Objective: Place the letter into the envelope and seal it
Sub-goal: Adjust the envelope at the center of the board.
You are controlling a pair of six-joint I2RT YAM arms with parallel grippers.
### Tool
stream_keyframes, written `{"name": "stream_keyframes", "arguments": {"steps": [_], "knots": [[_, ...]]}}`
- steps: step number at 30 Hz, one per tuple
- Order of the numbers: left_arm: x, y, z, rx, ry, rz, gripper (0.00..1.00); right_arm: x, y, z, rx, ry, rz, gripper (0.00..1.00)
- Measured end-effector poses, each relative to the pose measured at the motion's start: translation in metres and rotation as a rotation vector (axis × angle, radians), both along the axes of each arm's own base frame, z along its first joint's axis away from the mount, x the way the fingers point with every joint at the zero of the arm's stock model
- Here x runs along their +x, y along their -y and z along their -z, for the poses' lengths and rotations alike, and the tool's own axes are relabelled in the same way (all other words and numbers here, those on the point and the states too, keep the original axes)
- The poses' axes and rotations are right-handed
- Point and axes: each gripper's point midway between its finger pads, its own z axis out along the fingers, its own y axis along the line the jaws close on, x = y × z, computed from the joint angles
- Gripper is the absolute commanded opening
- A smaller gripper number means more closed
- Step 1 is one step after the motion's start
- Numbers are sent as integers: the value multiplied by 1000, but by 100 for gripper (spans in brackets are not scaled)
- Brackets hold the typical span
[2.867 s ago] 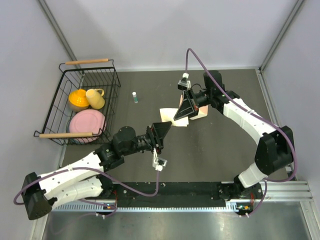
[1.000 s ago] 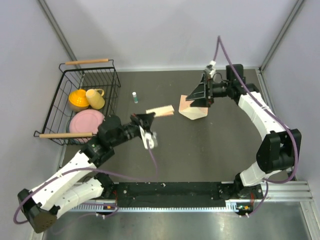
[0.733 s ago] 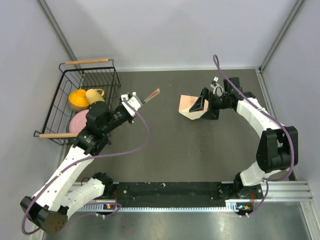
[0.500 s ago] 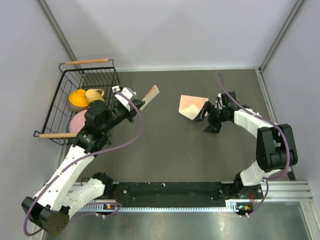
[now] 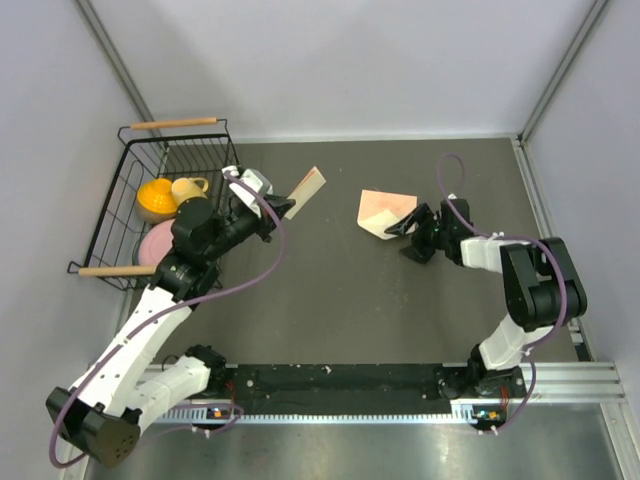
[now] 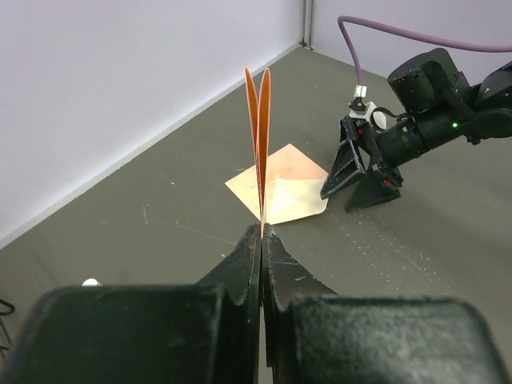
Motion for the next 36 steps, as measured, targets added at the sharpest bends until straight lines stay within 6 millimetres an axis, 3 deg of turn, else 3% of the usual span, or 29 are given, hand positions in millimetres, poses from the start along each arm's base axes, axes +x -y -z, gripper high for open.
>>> {"name": "stream_keyframes", "arguments": {"steps": [11, 14, 15, 19, 25, 28, 31, 36], "knots": [[9, 5, 12, 6, -39, 4, 0, 53, -11, 3, 87, 73, 79, 56], [10, 4, 12, 6, -39, -3, 0, 54, -12, 7, 95, 66, 90, 41], [11, 4, 12, 6, -40, -6, 0, 55, -12, 9, 95, 58, 93, 29], [13, 2, 14, 9, -44, -19, 0, 59, -11, 20, 70, 24, 101, 2], [15, 0, 14, 9, -45, -31, 0, 58, -8, 24, 18, -15, 75, 0], [14, -2, 11, 6, -37, -37, 0, 47, -11, 21, -15, -20, -13, 0], [11, -4, 5, -2, -20, -41, 0, 21, -20, 10, -4, -26, -175, 0], [3, -9, -8, -23, 13, -44, 0, -32, -38, -29, 71, 29, -504, 0]]}}
